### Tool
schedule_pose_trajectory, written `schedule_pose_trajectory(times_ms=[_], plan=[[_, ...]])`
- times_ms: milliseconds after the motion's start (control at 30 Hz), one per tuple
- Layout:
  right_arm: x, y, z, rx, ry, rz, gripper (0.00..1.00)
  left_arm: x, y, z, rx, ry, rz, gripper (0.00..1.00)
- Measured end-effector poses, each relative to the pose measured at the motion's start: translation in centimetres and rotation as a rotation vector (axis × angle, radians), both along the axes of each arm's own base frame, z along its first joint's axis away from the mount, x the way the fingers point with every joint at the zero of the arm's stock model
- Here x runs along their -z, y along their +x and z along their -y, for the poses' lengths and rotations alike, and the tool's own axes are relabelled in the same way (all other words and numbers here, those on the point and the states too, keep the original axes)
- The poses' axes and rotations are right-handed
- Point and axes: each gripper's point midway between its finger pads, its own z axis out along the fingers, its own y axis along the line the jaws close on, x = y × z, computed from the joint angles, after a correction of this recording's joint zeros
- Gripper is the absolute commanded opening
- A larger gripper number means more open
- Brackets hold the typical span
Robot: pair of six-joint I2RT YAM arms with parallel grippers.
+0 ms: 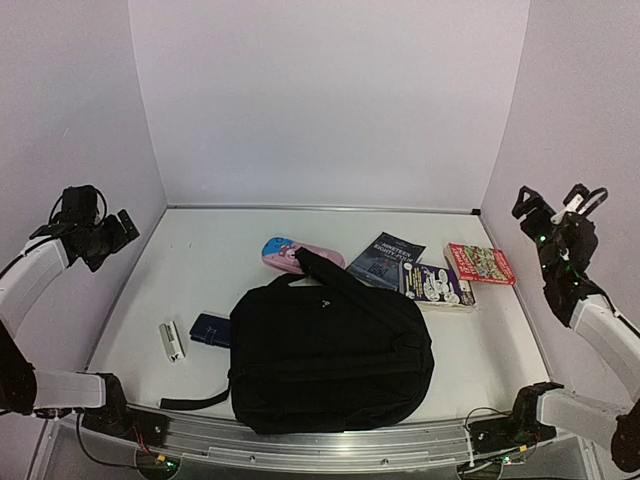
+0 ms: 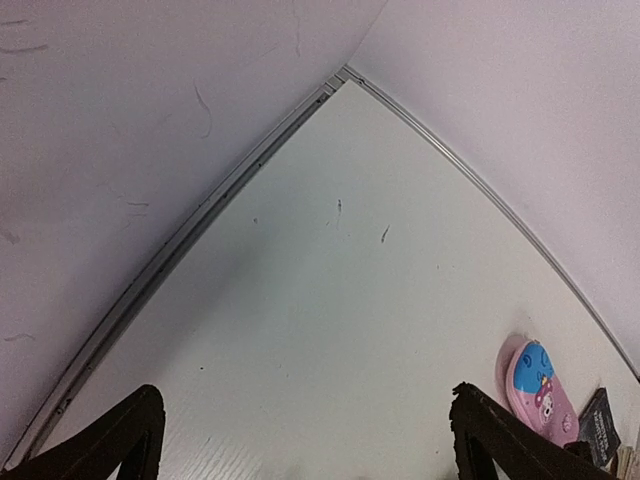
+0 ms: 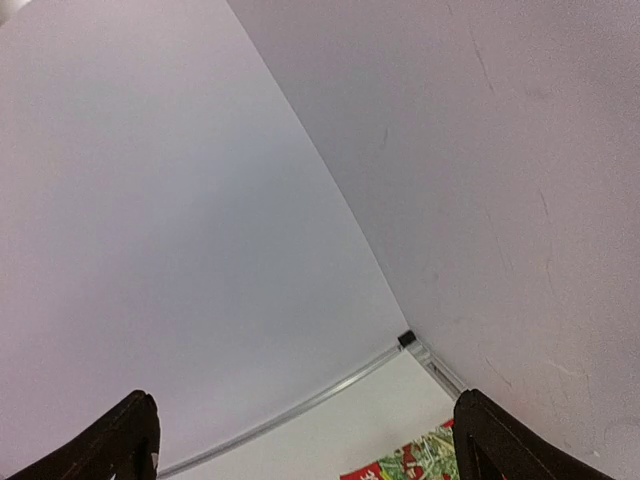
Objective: Pack the student bag
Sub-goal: Unzip the student bag at the center of the board.
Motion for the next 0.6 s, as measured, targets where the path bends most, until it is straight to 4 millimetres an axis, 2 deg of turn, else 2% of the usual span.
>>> schedule_pose_trajectory(times_ms=[67, 167, 267, 367, 467, 600], plan=[[2.2, 0.2, -0.2, -0.011, 0.023, -0.072, 0.98, 0.2, 0.1, 0.6, 0.029, -0.023, -0.002, 1.0], [3.8, 0.4, -0.5, -0.03, 0.049, -0.128, 0.98, 0.3, 0.5, 2.5, 0.12, -0.085, -0.001, 1.0], [4.5, 1.3, -0.9, -0.049, 0.072, -0.204, 0.95, 0.8, 1.0, 5.9, 0.263, -0.161, -0.014, 1.0], [4.3, 3.1, -2.1, -0.096, 0.091, -0.267, 0.93, 1.7, 1.3, 10.8, 0.43, -0.206, -0.051, 1.0], [4.1, 4.2, -5.4, -0.187, 0.092, -0.32, 0.91, 2.3, 0.8, 16.4, 0.611, -0.299, -0.071, 1.0], [5.0, 4.6, -12.8, -0.365, 0.076, -0.4, 0.84, 2.3, 0.4, 20.9, 0.757, -0.416, -0.055, 1.0]])
